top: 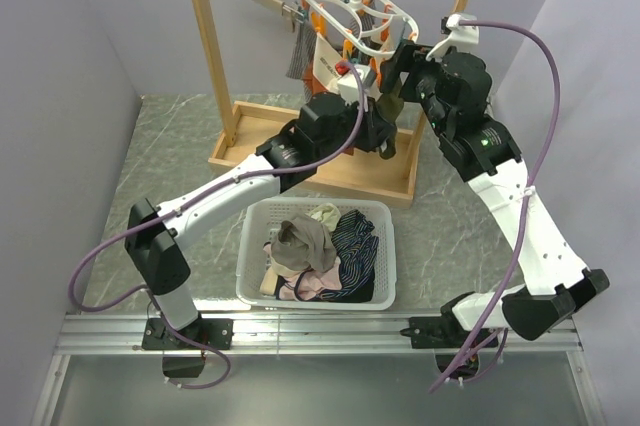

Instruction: Remove the underwear clipped to the hanger

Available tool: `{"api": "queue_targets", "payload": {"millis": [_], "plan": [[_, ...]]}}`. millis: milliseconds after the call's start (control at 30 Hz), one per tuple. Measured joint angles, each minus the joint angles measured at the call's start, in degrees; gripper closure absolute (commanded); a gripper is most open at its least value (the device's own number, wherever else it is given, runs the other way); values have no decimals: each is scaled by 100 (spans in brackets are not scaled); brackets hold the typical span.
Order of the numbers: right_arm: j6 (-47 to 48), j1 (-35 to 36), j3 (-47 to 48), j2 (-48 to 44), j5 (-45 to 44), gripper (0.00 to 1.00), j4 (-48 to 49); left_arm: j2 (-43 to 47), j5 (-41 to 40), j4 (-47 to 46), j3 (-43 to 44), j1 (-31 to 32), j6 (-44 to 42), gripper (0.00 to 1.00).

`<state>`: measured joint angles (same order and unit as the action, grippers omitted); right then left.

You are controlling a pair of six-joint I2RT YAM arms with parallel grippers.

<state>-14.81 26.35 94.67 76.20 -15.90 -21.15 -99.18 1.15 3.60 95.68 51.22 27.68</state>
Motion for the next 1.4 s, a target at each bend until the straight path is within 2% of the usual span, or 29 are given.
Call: {"api": "queue_targets", "payload": {"millis": [433, 567, 700, 900, 1000, 1200, 1400], "plan": [[111, 2, 160, 151, 872, 16, -76, 310, -59, -245, -22, 2, 50, 91], [2, 2, 96, 92, 1097, 16, -24, 391, -61, -238, -98, 2, 63, 88], [-144, 7, -693, -533, 975, 13, 192, 533, -61, -227, -225, 2, 74, 86], [-133, 9, -2667, -2391, 501, 11, 809, 562, -330, 0, -164, 9, 177, 92], [15, 9, -2896, -2892, 492, 11, 750, 470, -487, 304, 79, -11, 229, 94], [282, 11, -3268, -3126, 890, 11, 907, 160, -660, 846, 885, -92, 385, 94], [562, 118, -3700, -2830, 1305, 11, 861, -284, -640, 1399, 1947, -122, 625, 97]]}}
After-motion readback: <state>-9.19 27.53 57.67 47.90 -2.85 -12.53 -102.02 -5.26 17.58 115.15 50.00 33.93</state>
